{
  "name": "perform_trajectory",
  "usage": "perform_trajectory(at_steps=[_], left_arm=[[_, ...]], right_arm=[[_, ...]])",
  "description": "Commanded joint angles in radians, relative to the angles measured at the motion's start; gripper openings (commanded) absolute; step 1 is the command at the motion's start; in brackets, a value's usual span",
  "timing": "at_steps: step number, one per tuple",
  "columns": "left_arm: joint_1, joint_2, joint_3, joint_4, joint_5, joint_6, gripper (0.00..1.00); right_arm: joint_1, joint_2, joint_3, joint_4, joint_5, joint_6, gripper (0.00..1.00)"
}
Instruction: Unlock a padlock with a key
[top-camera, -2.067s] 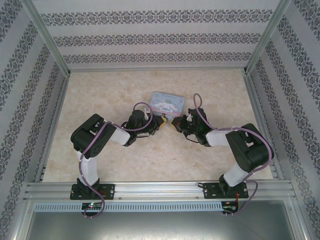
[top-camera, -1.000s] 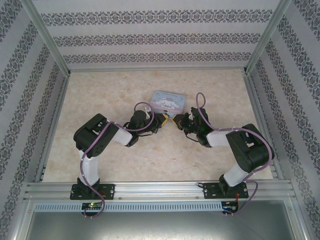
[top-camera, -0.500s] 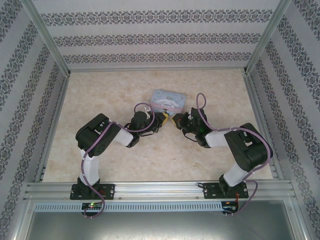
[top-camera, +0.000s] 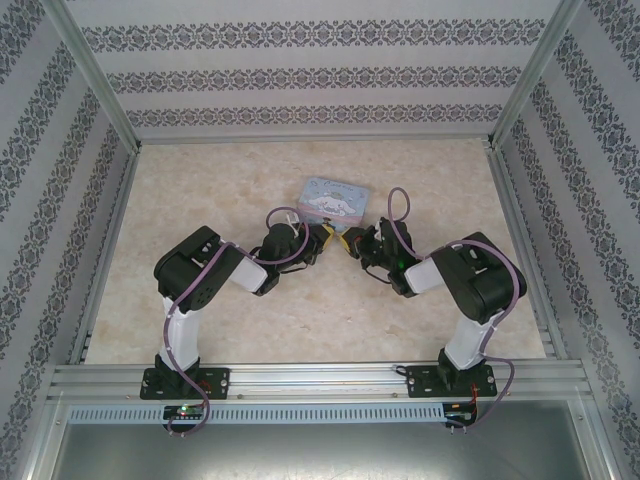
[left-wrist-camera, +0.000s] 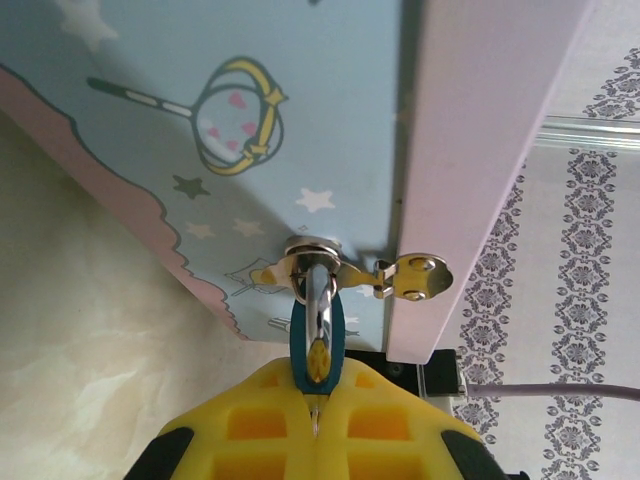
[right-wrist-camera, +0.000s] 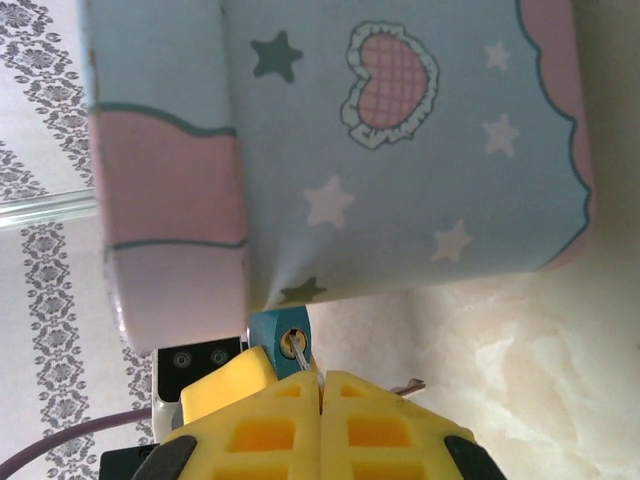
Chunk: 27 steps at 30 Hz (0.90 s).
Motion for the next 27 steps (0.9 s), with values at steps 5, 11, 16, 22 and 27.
perform_trajectory(at_steps=[5, 11, 16, 22, 27], left_arm=[[-0.057, 0.003, 0.006, 0.079, 0.132, 0.008, 0.0], [-0.057, 0.005, -0.006, 0.078, 0.133, 0.012, 0.0], [-0.057, 0.007, -0.013, 0.081, 0.134, 0.014, 0.0], [-0.057, 0.006, -0.012, 0.081, 0.135, 0.013, 0.0], [-0.058, 0.006, -0.011, 0.078, 0.135, 0.015, 0.0]], right_arm=[[-0.023, 0.031, 0.021, 0.105, -0.085, -0.029, 0.0], [-0.034, 0.021, 0.044, 0.118, -0.118, -0.026, 0.0], [-0.041, -0.002, 0.065, 0.093, -0.136, -0.042, 0.0], [-0.048, -0.008, 0.08, 0.049, -0.161, -0.09, 0.0], [-0.043, -0.031, 0.107, -0.063, -0.174, -0.177, 0.0]])
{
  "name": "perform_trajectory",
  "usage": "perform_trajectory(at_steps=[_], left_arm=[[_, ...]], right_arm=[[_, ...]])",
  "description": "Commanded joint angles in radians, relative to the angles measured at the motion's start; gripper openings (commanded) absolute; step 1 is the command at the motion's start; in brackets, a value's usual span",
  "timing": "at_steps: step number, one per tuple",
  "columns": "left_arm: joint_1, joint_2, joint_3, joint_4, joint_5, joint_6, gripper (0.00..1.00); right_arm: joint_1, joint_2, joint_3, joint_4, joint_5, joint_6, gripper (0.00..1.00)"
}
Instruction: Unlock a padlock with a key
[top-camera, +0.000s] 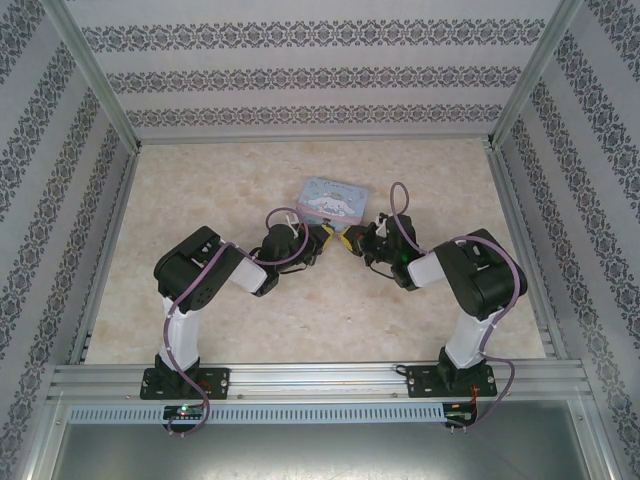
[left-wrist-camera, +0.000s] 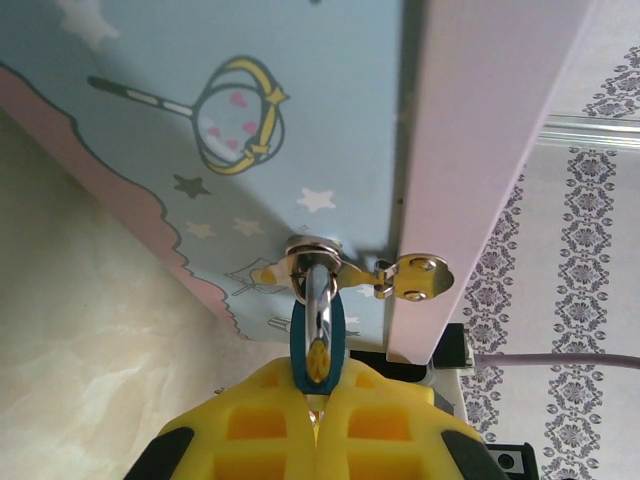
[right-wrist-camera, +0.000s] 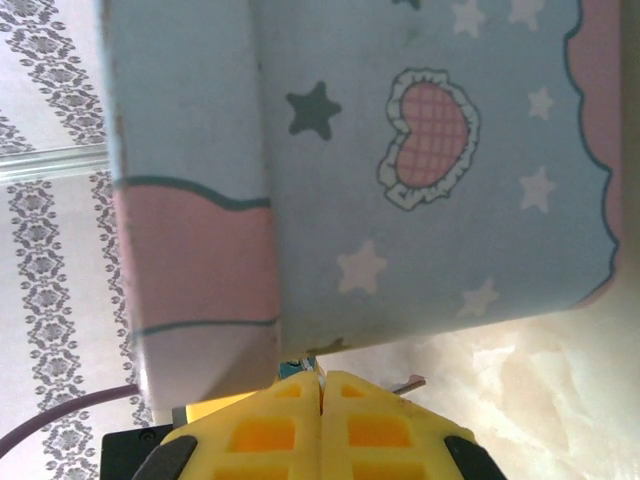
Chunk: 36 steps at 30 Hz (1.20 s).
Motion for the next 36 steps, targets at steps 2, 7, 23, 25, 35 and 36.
perform_trajectory(at_steps=[2, 7, 23, 25, 35, 36], left_arm=[[-0.057, 0.006, -0.001, 0.069, 0.133, 0.016, 0.0], [-0.057, 0.006, 0.001, 0.067, 0.134, 0.017, 0.0], [-0.057, 0.011, 0.004, 0.067, 0.135, 0.018, 0.0], [-0.057, 0.011, 0.005, 0.067, 0.135, 0.017, 0.0], [-0.058, 0.011, 0.003, 0.07, 0.134, 0.018, 0.0], [-0.057, 0.012, 0.004, 0.07, 0.135, 0.017, 0.0]], right_arm=[[0.012, -0.04, 0.068, -0.019, -0.043, -0.112, 0.0], [0.012, -0.04, 0.079, -0.071, -0.038, -0.173, 0.0], [0.037, -0.054, 0.1, -0.039, -0.033, -0.301, 0.0], [0.043, -0.038, 0.102, -0.002, -0.037, -0.273, 0.0], [0.055, 0.082, 0.137, 0.274, -0.091, -0.012, 0.0], [0.055, 0.088, 0.143, 0.28, -0.096, 0.002, 0.0]])
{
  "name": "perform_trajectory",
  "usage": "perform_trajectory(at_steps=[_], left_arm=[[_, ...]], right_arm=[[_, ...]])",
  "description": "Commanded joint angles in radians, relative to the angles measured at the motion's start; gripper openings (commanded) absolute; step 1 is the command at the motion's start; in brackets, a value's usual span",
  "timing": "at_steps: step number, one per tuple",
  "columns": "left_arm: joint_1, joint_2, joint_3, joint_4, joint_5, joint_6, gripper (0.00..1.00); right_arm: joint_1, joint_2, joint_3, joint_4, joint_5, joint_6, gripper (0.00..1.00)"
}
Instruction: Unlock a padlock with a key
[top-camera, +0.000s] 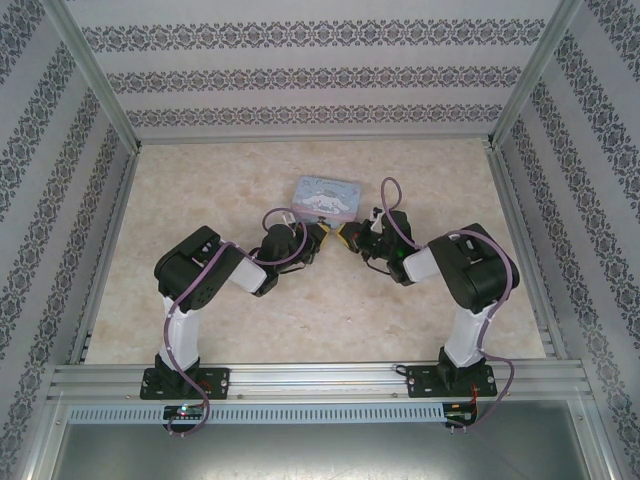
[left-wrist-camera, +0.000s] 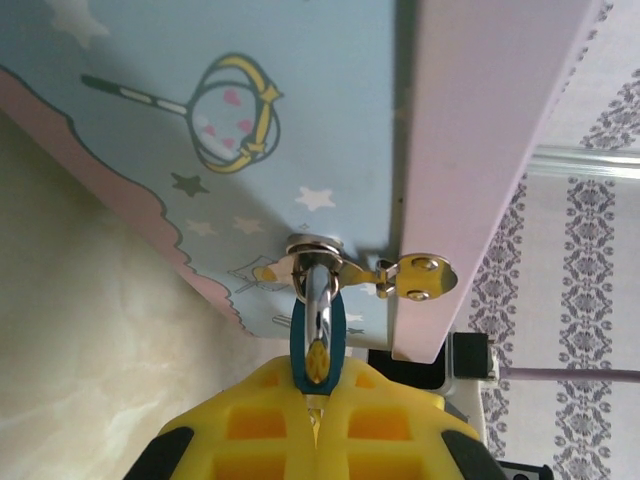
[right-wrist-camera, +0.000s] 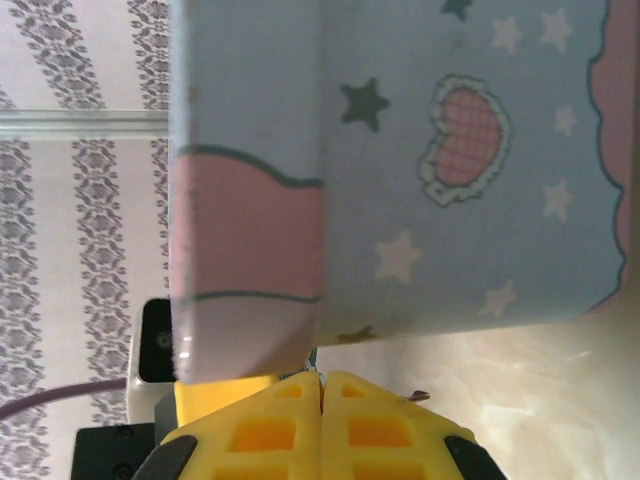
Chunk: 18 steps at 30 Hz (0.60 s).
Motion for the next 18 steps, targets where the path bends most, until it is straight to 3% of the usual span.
perform_trajectory(at_steps=[1, 12, 18], left_arm=[[-0.062, 0.006, 0.004, 0.071, 0.195, 0.018, 0.0], [-0.062, -0.004, -0.004, 0.073, 0.197, 0.016, 0.0], [-0.062, -0.015, -0.007, 0.067, 0.199, 0.02, 0.0]], right_arm=[[0.048, 0.013, 0.087, 0.239, -0.082, 0.083, 0.0], [0.007, 0.021, 0.076, 0.135, -0.111, -0.013, 0.0], [-0.003, 0.059, 0.081, 0.181, -0.117, 0.043, 0.0]])
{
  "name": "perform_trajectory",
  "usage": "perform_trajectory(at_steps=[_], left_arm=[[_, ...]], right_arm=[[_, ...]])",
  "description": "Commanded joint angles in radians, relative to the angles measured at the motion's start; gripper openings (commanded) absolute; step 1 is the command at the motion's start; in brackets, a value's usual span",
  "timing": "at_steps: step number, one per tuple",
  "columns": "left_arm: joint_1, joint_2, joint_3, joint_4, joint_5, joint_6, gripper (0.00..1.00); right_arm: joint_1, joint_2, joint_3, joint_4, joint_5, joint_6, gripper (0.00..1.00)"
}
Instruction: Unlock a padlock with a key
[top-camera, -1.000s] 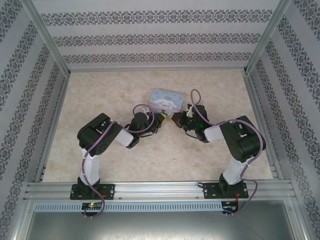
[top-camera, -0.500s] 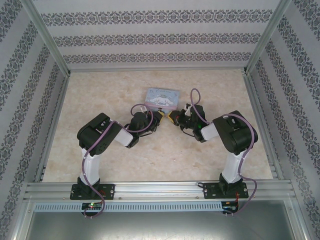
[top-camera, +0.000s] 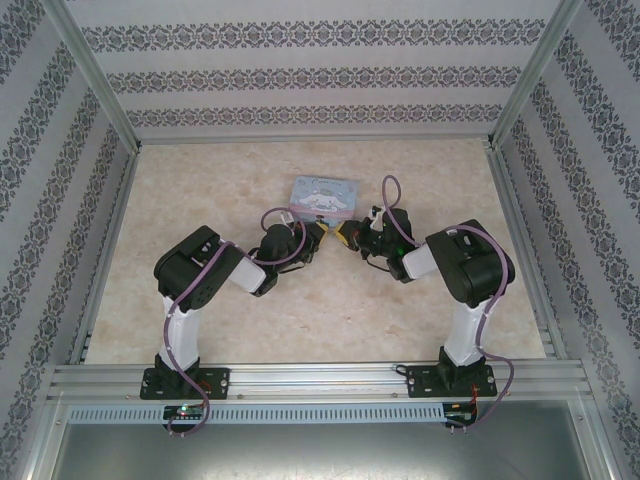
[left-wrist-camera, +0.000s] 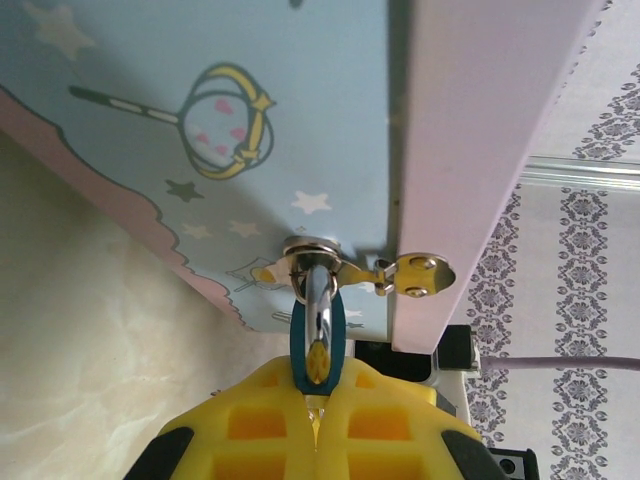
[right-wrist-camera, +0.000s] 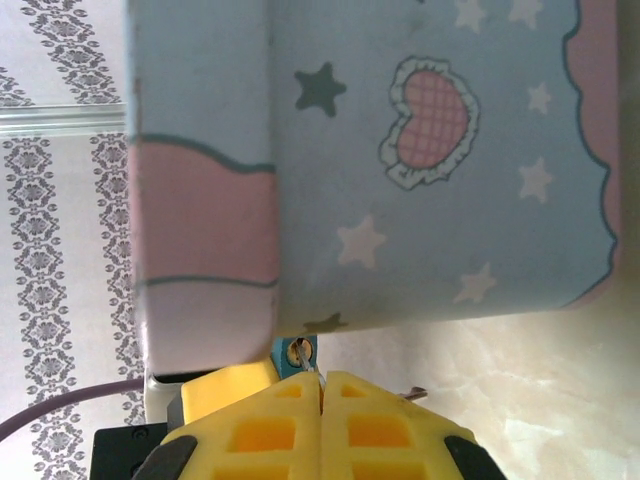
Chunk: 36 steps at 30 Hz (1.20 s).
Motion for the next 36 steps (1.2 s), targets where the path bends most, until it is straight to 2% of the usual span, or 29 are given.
perform_trajectory(at_steps=[1, 13, 36], left_arm=[[-0.067, -0.015, -0.001, 0.055, 0.211, 0.021, 0.0], [-0.067, -0.016, 0.0, 0.051, 0.213, 0.026, 0.0], [-0.065, -0.022, -0.008, 0.013, 0.207, 0.063, 0.0]], right_arm=[[0.019, 0.02, 0.062, 0.158, -0.053, 0.034, 0.0], [0.011, 0.044, 0.111, 0.195, -0.078, 0.245, 0.0], [0.007, 0.06, 0.087, 0.185, -0.07, 0.207, 0.0]])
